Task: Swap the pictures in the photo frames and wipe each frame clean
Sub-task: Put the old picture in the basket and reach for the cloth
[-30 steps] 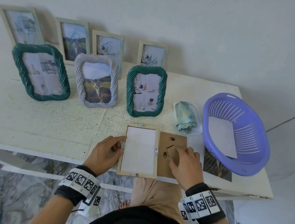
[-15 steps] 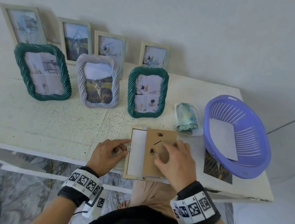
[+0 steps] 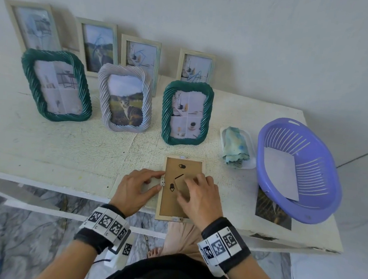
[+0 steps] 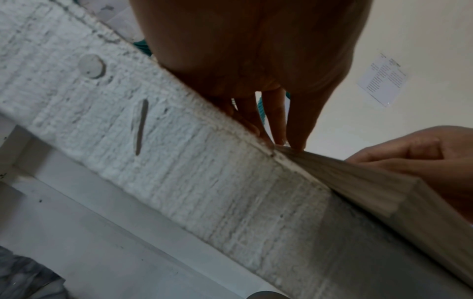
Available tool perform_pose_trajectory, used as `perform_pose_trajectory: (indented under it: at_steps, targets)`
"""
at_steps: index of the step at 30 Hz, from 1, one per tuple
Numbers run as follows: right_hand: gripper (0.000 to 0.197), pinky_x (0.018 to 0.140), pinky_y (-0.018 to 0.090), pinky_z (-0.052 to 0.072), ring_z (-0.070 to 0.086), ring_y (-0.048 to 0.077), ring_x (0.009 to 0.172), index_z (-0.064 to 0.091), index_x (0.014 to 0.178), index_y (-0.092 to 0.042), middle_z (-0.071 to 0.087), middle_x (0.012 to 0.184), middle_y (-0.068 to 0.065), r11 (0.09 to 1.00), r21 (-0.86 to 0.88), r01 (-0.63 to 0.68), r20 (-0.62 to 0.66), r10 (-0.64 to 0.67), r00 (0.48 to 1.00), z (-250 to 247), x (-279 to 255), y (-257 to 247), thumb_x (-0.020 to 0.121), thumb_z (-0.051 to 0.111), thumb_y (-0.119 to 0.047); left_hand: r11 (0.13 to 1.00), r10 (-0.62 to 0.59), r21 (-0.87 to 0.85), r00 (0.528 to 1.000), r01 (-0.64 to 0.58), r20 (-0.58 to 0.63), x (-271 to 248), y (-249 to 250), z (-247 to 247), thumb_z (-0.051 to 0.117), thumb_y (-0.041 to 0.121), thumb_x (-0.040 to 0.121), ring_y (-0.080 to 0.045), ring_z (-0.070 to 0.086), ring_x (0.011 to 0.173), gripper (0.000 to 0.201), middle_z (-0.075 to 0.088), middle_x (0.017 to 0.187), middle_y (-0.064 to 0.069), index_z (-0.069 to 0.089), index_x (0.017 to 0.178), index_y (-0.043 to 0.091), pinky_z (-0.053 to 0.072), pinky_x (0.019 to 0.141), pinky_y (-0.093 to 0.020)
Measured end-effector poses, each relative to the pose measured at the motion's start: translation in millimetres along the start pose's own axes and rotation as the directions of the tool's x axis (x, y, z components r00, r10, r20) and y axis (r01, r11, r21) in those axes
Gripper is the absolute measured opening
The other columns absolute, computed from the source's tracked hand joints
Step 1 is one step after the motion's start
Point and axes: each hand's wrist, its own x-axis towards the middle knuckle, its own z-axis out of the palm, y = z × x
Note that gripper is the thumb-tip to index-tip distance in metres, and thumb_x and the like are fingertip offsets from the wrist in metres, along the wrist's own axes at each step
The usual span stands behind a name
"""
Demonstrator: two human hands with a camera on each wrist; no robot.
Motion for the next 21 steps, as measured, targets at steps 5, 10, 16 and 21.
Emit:
perform_pose_trajectory:
  at_steps: [5,10,16,21]
  targets:
    - [0.029,0.084,0.020,0.041,0.045,0.015,0.106,0.064,0.119,-0.021,0.048,0.115,-0.001,0.953,0.302,-0.006,-0.066,0.027,0.997,-7,-4,37,0.092,0.057,-0.027,1.000,-0.019,0.000,1.000,0.019,-0.006,0,3,0,0.054,0.056,0.084,-0.004,0.056,0.085,0.045,0.067,0.103,0.018,0.065,0.121,0.034,0.051,0.079,-0.035]
    - [0.028,0.084,0.025,0.049,0.059,0.008,0.091,0.068,0.109,-0.025,0.061,0.103,-0.006,0.894,0.448,0.008,0.110,-0.064,0.992,-16,-3,78,0.088,0.060,-0.009,1.000,-0.025,0.006,0.999,0.025,-0.028,2,5,1,0.054,0.055,0.083,-0.004,0.055,0.082,0.045,0.067,0.101,0.017,0.065,0.120,0.033,0.051,0.076,-0.033]
    - [0.022,0.073,0.013,0.040,0.058,0.005,0.089,0.068,0.108,-0.028,0.064,0.104,-0.013,0.916,0.398,0.057,0.200,-0.147,0.969,-25,8,88,0.088,0.068,-0.022,1.000,-0.024,0.008,0.999,0.025,-0.024,2,3,2,0.054,0.055,0.083,-0.003,0.055,0.083,0.044,0.066,0.101,0.018,0.066,0.120,0.033,0.051,0.076,-0.034]
    - [0.015,0.075,0.017,0.043,0.057,0.003,0.087,0.069,0.102,-0.029,0.066,0.098,-0.016,0.919,0.386,0.076,0.249,-0.183,0.951,-32,18,91,0.086,0.070,-0.028,1.000,-0.021,0.010,1.000,0.021,-0.015,2,2,2,0.054,0.055,0.083,-0.002,0.055,0.083,0.044,0.066,0.100,0.018,0.065,0.120,0.034,0.051,0.076,-0.034]
